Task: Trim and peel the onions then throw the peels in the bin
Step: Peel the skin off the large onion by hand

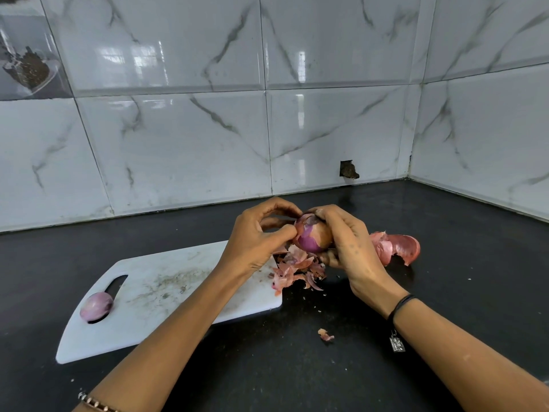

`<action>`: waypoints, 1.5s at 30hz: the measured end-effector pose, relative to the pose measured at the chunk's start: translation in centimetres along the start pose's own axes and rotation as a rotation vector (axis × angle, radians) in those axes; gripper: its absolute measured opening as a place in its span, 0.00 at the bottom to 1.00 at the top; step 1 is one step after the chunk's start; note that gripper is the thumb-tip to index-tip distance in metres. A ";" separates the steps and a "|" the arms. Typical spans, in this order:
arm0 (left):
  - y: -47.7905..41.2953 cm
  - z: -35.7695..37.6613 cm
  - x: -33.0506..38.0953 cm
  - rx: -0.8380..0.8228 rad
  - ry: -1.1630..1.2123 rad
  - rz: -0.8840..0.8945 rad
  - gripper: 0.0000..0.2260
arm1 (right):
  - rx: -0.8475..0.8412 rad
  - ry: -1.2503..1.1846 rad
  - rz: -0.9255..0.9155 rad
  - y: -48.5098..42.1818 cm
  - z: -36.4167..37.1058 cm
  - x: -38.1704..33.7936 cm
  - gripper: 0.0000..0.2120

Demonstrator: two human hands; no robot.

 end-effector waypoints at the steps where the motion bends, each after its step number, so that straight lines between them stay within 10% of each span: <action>1: 0.0 0.2 0.1 -0.010 0.007 0.011 0.13 | 0.004 -0.005 0.004 -0.1 -0.1 0.1 0.11; 24: -0.2 0.4 -0.4 -0.012 -0.124 0.053 0.19 | -0.021 0.027 0.014 -0.4 0.1 0.8 0.11; 34: 0.2 0.8 0.0 -0.048 0.006 0.020 0.02 | 0.056 -0.108 0.094 -0.5 -0.7 1.1 0.16; 45: 0.4 0.9 0.4 -0.072 -0.059 0.046 0.06 | 0.065 -0.130 0.088 -0.5 -0.9 0.7 0.14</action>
Point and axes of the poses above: each hand's wrist, its own y-axis away from the middle knuckle, its own z-axis out of the palm, x = y × z, the point moved 10 cm from there along -y, towards the middle knuckle, and after that the axes turned 2 degrees about -y, right-handed, at the moved point
